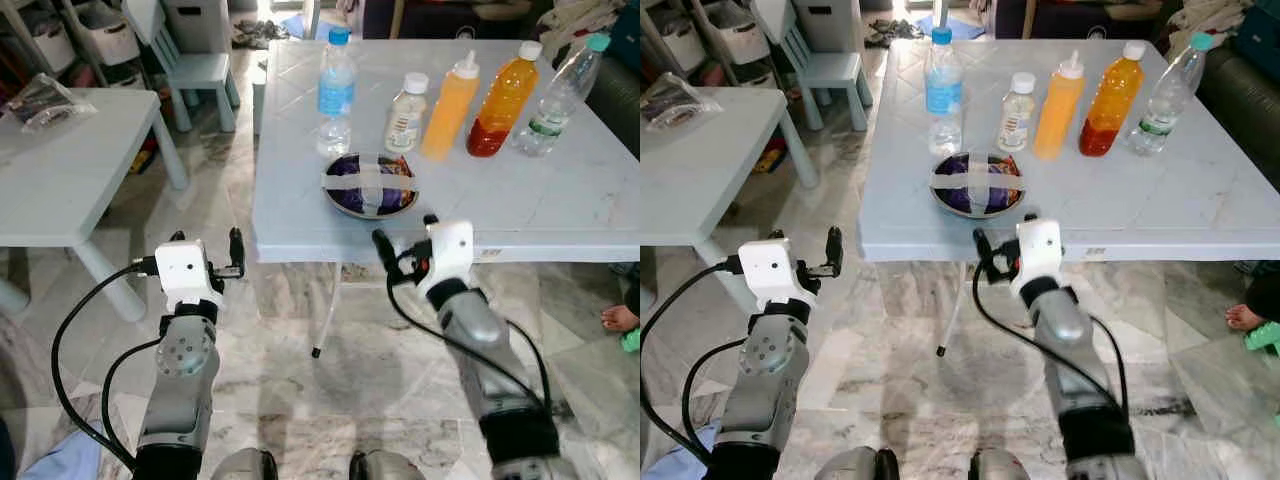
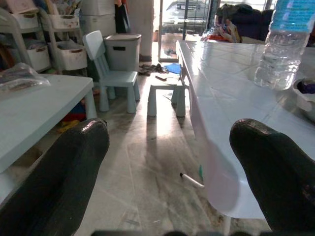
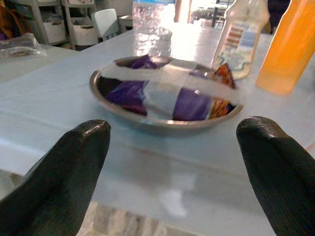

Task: Restocking fridge

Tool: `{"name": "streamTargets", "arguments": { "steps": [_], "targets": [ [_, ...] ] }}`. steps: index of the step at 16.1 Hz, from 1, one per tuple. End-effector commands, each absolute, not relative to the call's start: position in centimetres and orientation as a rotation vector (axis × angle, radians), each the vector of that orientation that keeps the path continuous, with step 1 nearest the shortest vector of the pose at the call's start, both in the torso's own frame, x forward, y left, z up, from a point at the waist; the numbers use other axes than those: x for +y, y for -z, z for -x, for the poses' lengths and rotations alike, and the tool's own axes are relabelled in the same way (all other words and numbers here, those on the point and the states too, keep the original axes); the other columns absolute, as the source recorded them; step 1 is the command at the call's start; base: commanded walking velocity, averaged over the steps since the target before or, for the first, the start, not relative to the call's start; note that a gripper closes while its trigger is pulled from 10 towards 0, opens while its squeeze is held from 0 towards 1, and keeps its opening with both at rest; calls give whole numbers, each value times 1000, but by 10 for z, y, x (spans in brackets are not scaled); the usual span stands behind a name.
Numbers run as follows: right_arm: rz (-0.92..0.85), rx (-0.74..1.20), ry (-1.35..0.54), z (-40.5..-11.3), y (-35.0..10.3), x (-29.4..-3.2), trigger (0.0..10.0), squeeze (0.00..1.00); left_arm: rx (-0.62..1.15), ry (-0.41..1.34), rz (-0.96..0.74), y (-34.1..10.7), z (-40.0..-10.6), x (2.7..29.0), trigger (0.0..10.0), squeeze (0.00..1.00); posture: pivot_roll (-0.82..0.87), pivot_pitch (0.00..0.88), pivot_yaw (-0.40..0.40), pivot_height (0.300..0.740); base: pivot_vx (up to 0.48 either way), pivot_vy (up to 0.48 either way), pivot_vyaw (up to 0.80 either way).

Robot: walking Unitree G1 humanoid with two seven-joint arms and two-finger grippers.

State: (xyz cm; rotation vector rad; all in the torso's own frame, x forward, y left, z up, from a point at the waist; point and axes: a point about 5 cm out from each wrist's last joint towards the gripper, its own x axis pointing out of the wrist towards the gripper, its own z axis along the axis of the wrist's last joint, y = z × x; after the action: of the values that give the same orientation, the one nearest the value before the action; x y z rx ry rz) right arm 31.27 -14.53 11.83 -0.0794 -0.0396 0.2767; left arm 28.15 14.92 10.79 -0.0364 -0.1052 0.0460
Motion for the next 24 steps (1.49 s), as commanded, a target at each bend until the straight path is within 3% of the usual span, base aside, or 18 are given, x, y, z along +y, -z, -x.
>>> {"name": "streamTargets", "arguments": {
  "steps": [1, 12, 17, 24],
  "targets": [
    [72, -51, -268, -318, -122, -150, 10000, 0, -111, -38, 32, -110, -281, 149, 10000, 0, -75, 115, 1, 740, 0, 0, 0],
    [316, -81, -619, -347, -148, -146, 10000, 0, -74, -20, 10, -107, -280, 146, 10000, 0, -53, 124, 18, 740, 0, 0, 0],
    [428, 4, -770, -348, -138, -147, 10000, 0, -41, -3, 0, -102, -279, 143, 10000, 0, -48, 122, 24, 740, 0, 0, 0],
    [583, 50, -786, -361, -138, -155, 10000, 0, -15, 4, -11, -97, -280, 143, 10000, 0, -38, 116, 30, 740, 0, 0, 0]
  ]
}}
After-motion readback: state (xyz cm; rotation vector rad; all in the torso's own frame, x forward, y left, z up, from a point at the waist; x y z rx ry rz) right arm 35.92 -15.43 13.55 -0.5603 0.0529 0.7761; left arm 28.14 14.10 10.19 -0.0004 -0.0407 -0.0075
